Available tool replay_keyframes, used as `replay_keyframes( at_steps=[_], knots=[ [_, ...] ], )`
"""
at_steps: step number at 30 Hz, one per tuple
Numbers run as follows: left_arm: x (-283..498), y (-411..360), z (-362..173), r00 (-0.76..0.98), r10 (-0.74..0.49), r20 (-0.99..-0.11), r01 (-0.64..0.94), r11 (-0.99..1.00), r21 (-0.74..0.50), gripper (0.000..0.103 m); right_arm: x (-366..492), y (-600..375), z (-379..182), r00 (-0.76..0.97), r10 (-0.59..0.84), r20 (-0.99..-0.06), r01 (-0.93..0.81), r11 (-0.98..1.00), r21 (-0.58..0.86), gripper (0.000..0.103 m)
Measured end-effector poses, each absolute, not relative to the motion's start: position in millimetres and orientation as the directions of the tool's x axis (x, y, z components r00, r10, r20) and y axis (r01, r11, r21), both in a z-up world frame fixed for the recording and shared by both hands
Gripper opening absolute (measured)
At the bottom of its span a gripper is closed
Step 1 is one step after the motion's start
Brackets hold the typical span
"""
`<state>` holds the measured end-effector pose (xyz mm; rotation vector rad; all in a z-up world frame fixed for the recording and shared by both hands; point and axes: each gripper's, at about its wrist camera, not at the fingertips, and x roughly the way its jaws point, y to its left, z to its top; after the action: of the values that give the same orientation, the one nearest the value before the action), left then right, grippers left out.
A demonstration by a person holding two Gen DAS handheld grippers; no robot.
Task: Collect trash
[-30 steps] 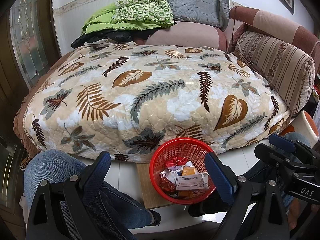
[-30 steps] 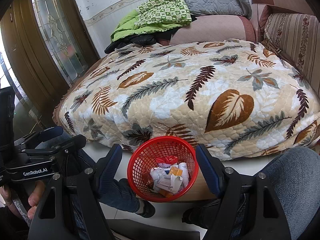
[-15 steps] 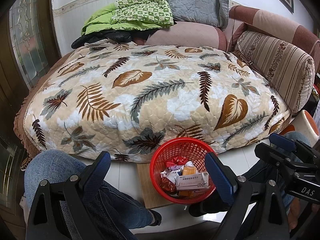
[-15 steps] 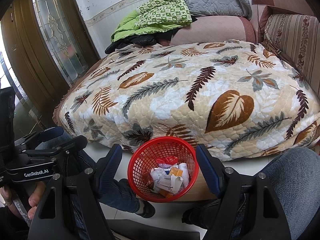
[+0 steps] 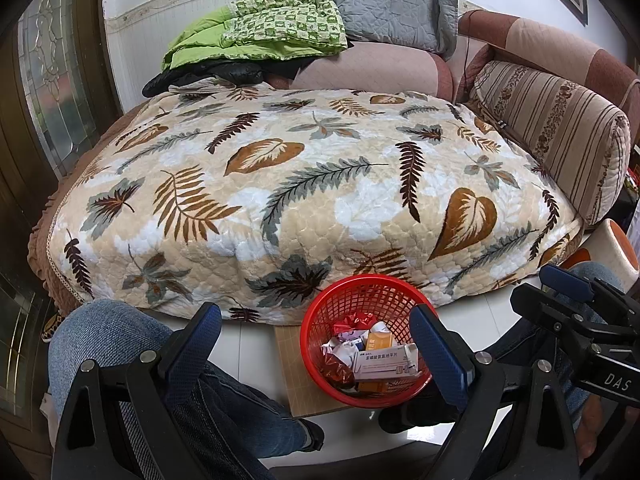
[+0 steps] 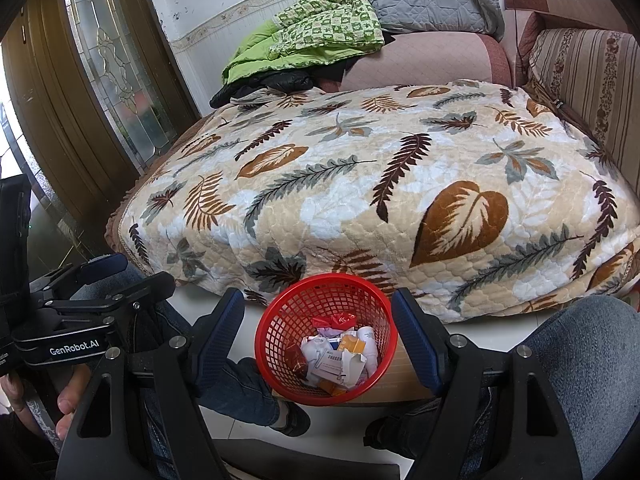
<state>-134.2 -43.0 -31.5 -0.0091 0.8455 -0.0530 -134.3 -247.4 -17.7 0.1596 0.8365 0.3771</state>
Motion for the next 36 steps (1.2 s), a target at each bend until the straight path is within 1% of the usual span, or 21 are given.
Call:
replay_keyframes(
  at_steps=[36],
  knots=[
    [-127.7, -35.8, -41.6, 0.645, -0.049, -0.762, 0.041, 0.999, -0.030, 0.097, -130.3, -245.7, -19.4, 0.602, 0.389, -0.697, -0.263, 0.921, 0.287, 0.075]
  ],
)
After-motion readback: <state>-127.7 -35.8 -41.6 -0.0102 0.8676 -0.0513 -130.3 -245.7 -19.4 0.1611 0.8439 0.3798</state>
